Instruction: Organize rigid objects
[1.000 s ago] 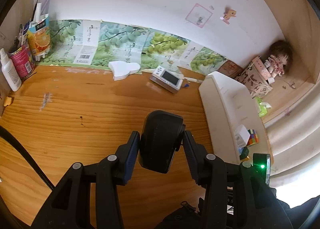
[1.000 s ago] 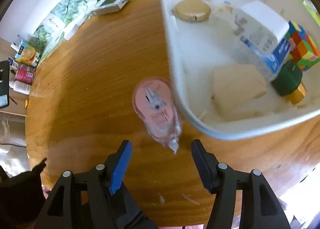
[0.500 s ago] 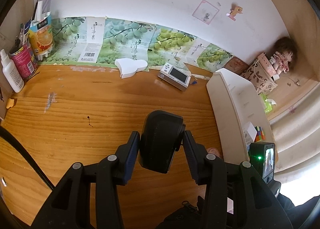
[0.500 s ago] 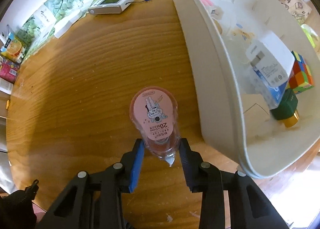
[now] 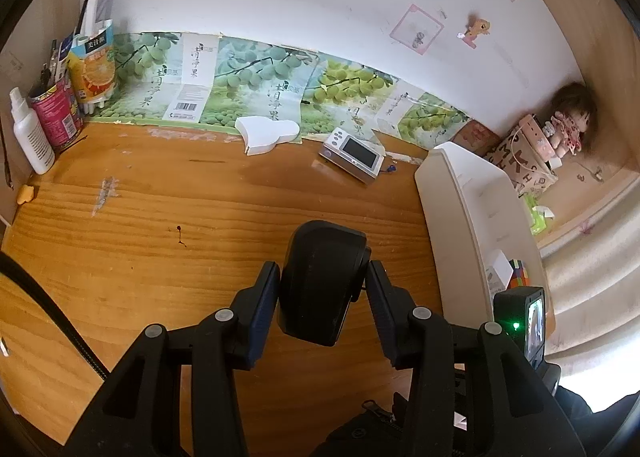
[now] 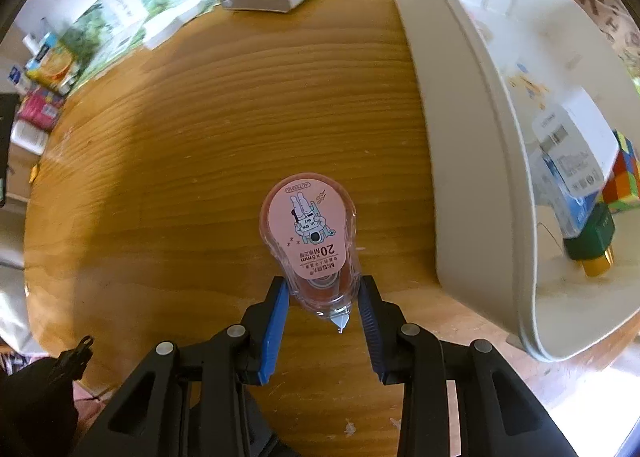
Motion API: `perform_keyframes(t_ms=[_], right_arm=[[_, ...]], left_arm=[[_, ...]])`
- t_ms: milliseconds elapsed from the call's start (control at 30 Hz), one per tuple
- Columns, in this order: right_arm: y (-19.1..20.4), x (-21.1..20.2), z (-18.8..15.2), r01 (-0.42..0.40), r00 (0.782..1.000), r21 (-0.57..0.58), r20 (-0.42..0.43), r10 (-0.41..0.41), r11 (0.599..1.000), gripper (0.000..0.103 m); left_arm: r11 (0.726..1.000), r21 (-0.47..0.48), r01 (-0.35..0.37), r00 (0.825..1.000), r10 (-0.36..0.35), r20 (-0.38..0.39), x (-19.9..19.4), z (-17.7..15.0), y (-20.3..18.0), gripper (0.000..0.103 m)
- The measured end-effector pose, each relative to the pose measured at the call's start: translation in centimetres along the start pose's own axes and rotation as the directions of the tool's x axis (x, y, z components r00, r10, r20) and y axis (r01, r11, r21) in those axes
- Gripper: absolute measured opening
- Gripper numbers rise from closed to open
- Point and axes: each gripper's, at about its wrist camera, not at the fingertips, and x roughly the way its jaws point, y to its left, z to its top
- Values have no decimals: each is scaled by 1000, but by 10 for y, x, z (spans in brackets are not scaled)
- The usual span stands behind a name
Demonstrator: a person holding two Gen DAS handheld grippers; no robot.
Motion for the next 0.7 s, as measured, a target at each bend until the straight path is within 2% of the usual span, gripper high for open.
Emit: perform_keyframes(t_ms=[300,700], right_arm=[[12,-25,4,-31,998,-172,45,39,985,35],[-2,-85,-17,-108,983,-368,101,155,924,34]], left_arm=[[999,-32,0,999,2,44,-6,-6,-22,48],[995,-97,-7,993,18,121,-12,-16,-67,48]])
